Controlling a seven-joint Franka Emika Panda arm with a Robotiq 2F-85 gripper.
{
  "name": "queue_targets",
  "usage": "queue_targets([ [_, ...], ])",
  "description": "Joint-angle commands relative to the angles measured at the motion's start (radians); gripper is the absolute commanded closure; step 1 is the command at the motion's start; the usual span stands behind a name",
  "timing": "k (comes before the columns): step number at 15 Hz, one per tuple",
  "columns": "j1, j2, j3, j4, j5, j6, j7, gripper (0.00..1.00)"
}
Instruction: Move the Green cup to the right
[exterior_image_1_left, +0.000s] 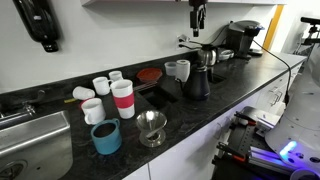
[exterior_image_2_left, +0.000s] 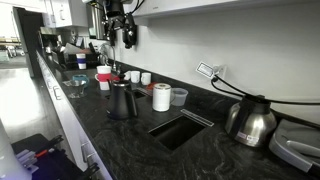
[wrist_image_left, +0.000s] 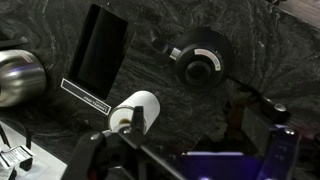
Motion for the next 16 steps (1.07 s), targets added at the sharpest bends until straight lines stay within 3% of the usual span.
queue_targets([
  [1, 0.015, 0.001, -0.012, 0.002, -0.004, -0.003, 0.004, 0.00],
  [5, 0.023, -0.001, -0.010, -0.001, 0.012, -0.006, -0.001, 0.00],
  [11, 0.168, -0.064, 0.047, -0.055, 0.194, 0.018, -0.046, 0.00],
  [14, 0.217, -0.068, 0.119, -0.074, 0.190, 0.056, 0.022, 0.00],
  [16, 0.224, -0.060, 0.122, -0.057, 0.194, 0.024, 0.027, 0.00],
])
